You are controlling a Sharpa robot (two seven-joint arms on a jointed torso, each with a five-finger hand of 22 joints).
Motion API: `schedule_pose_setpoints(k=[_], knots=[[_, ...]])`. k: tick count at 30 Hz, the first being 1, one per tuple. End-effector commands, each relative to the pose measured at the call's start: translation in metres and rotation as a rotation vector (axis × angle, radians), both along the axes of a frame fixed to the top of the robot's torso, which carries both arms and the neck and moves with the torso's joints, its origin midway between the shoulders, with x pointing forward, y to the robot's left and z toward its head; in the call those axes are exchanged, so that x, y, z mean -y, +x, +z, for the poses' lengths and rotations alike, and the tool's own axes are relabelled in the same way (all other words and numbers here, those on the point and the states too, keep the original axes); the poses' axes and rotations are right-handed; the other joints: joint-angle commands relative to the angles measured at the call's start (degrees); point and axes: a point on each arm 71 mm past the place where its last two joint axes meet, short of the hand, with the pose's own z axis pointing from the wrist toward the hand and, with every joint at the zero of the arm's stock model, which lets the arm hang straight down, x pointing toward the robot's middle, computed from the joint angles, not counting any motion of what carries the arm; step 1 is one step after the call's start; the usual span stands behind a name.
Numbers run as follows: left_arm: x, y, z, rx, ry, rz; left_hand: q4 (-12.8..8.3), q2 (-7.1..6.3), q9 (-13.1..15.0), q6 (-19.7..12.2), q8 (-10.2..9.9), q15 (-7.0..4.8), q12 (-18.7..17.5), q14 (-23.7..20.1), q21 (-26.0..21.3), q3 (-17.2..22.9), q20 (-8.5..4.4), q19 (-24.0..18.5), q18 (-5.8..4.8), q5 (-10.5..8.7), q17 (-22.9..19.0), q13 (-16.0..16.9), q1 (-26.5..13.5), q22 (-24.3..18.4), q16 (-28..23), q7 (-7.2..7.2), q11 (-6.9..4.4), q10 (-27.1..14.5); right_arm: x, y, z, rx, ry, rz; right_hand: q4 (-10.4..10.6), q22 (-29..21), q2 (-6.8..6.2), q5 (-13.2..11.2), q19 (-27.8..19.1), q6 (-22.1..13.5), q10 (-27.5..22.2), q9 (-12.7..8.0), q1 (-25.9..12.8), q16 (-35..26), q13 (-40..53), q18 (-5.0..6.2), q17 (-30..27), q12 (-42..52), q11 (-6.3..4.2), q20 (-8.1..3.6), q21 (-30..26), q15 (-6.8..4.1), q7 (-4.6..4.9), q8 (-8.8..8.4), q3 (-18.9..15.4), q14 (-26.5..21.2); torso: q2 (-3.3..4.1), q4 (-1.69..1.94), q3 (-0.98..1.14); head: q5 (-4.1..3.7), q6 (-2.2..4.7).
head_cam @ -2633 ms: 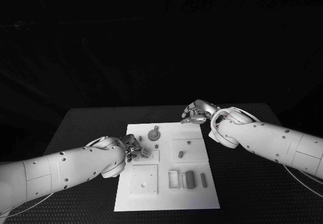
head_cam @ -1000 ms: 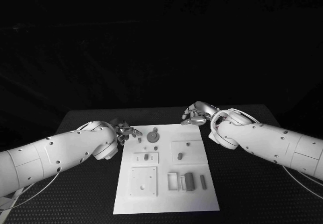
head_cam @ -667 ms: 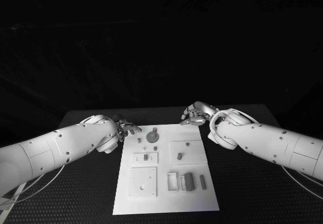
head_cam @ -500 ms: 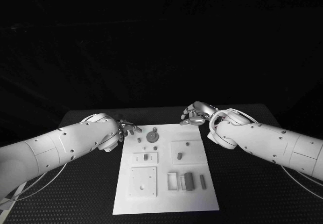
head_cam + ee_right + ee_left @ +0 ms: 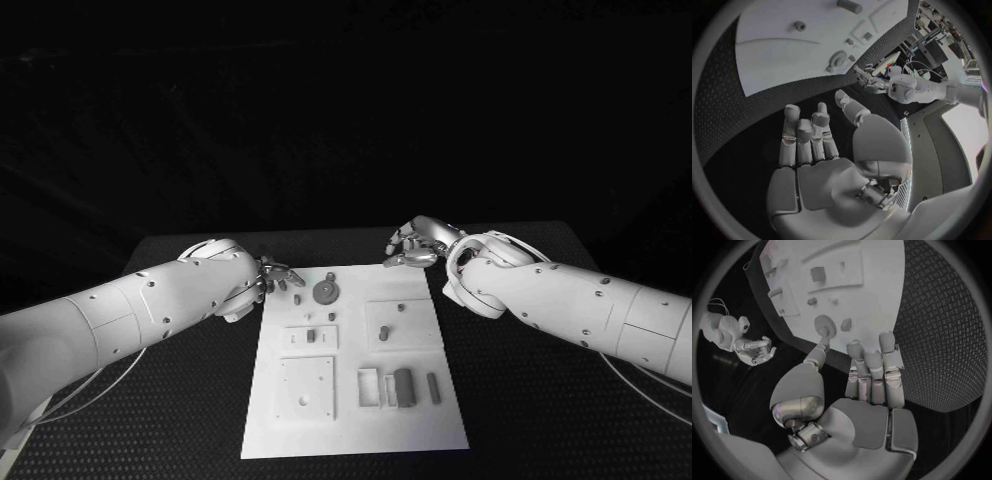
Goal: Assemble the parts on the task board
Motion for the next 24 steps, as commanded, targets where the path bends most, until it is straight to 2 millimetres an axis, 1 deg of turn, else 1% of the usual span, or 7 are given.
schedule_pose_setpoints(k=[1, 4, 11, 20, 24], knots=[[0.003, 0.001, 0.000, -0.008, 0.018, -0.027, -0.3, 0.82, 0.0, -1.1, 0.2, 0.06, 0.3, -0.1, -0.2, 0.1, 0.04, -0.2, 0.04, -0.02, -0.1, -0.1, 0.2, 0.6, 0.2, 1.24, -0.06, -0.4, -0.002, -0.001, 0.000, -0.003, -0.002, 0.014, 0.2, 0.0, 0.12, 0.3, -0.5, 0.0, -0.2, 0.1, -0.5, 0.1, -0.1, 0.76, -0.1, 0.2, 0.16, 0.07, -0.1, -0.51, 0.43, -0.32, 0.1, 0.1, -0.08, 0.04, 0.02, 0.01, -0.08], [0.005, 0.001, -0.003, -0.018, 0.021, -0.032, -0.4, 1.03, 0.0, -1.0, 0.3, 0.02, 0.4, -0.1, -0.2, 0.1, 0.03, -0.1, 0.06, 0.10, -0.1, -0.1, 0.3, 0.7, 0.3, 1.20, -0.10, -0.4, -0.002, -0.001, 0.000, -0.004, -0.002, 0.015, 0.2, 0.0, 0.12, 0.3, -0.5, 0.0, -0.2, 0.1, -0.5, 0.1, -0.1, 0.76, -0.1, 0.2, 0.16, 0.07, 0.0, -0.51, 0.43, -0.32, 0.1, 0.1, -0.08, 0.04, 0.03, 0.02, -0.10], [0.008, -0.001, -0.013, -0.029, 0.018, -0.036, -0.5, 1.42, 0.0, -0.9, 0.4, -0.04, 0.6, -0.1, -0.2, 0.2, 0.01, 0.0, 0.07, 0.22, -0.1, -0.2, 0.5, 0.8, 0.4, 1.13, -0.17, -0.3, -0.003, -0.001, 0.000, -0.003, -0.001, 0.017, 0.2, 0.0, 0.12, 0.3, -0.5, 0.0, -0.2, 0.1, -0.5, 0.1, -0.1, 0.76, -0.1, 0.2, 0.16, 0.07, 0.0, -0.51, 0.43, -0.32, 0.1, 0.1, -0.05, 0.02, -0.02, -0.04, -0.17], [0.011, 0.001, -0.015, -0.032, 0.020, -0.037, -0.7, 1.91, -0.1, -0.8, 0.5, -0.07, 0.7, 0.0, -0.2, 0.3, 0.01, 0.1, 0.07, 0.40, -0.2, -0.2, 0.7, 0.8, 0.5, 1.11, -0.20, -0.3, -0.004, -0.001, 0.000, -0.003, 0.000, 0.018, 0.2, 0.0, 0.12, 0.3, -0.5, 0.0, -0.2, 0.1, -0.5, 0.1, -0.1, 0.76, -0.1, 0.2, 0.16, 0.07, 0.0, -0.51, 0.43, -0.32, 0.1, 0.1, -0.11, 0.00, 0.06, -0.08, -0.19], [0.012, 0.001, -0.017, -0.037, 0.020, -0.041, -0.8, 2.10, -0.1, -0.7, 0.6, -0.09, 0.8, 0.0, -0.2, 0.2, 0.01, 0.1, 0.06, 0.45, -0.2, -0.3, 0.7, 0.9, 0.6, 1.08, -0.22, -0.3, -0.003, -0.001, 0.000, -0.003, 0.000, 0.018, 0.2, 0.0, 0.12, 0.3, -0.5, 0.0, -0.2, 0.1, -0.5, 0.1, -0.1, 0.76, -0.1, 0.2, 0.16, 0.07, 0.0, -0.51, 0.43, -0.33, 0.1, 0.1, -0.09, 0.03, 0.05, -0.12, -0.24]])
